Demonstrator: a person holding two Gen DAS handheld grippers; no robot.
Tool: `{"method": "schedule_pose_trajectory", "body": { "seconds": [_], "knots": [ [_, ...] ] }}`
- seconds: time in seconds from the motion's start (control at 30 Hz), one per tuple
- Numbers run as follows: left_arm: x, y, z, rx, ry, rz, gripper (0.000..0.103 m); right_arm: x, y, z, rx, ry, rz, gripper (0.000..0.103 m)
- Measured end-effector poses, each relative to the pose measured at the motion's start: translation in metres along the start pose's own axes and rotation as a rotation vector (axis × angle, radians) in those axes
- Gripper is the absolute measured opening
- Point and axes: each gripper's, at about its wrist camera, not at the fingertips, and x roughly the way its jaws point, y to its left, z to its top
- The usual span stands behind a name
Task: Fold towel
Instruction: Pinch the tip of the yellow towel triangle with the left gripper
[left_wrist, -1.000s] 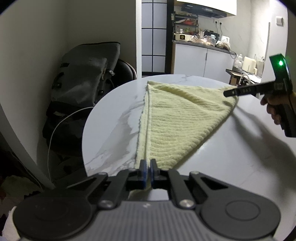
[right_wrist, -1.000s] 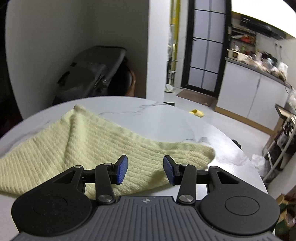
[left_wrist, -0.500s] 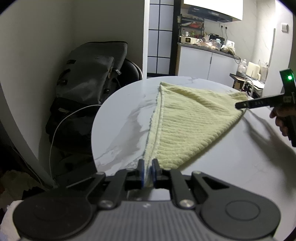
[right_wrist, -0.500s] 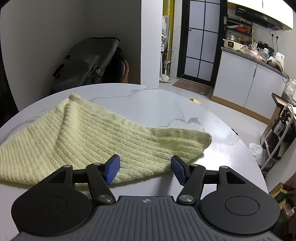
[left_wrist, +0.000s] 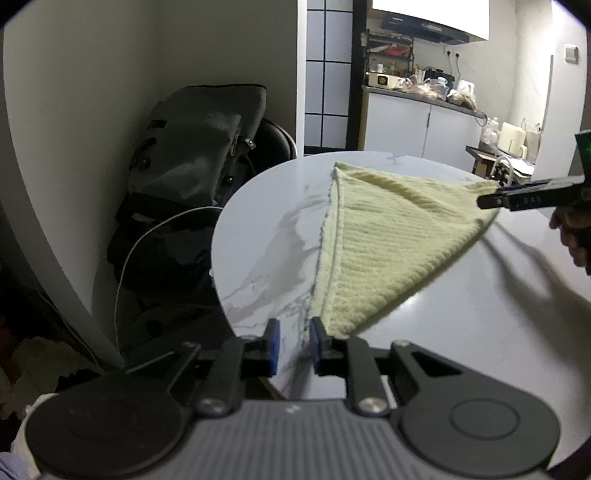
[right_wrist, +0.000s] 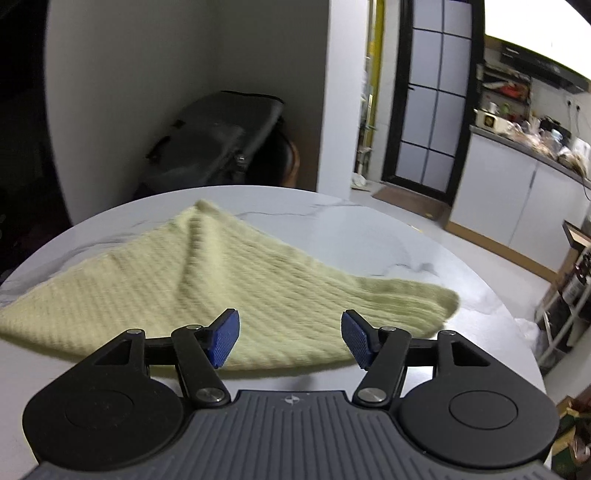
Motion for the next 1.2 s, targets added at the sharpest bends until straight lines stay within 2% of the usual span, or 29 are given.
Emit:
{"method": "schedule_pose_trajectory", "body": {
  "seconds": [0.8, 0.87, 0.93, 1.03, 1.2],
  "knots": [
    [0.002, -0.016, -0.008, 0.048, -0.018, -0.049, 0.026, -0.009, 0.030, -0.012, -0.020, -0.011, 0.091, 0.066],
    [0.001, -0.016, -0.008, 0.053, -0.019, -0.051, 0.022, -0.009, 0.031, -0.013, -0.023, -0.010, 0.092, 0.066],
    [0.001, -0.016, -0.008, 0.059, -0.024, -0.050, 0.012, -0.009, 0.032, -0.013, -0.021, -0.010, 0.093, 0.066],
    [0.001, -0.014, -0.008, 0.047, -0.024, -0.065, 0.005, -0.008, 0.034, -0.015, -0.014, -0.010, 0.088, 0.066],
    [-0.003, -0.011, -0.003, 0.042, -0.039, -0.090, 0.004, -0.008, 0.043, -0.018, -0.027, -0.015, 0.081, 0.066]
  ]
}}
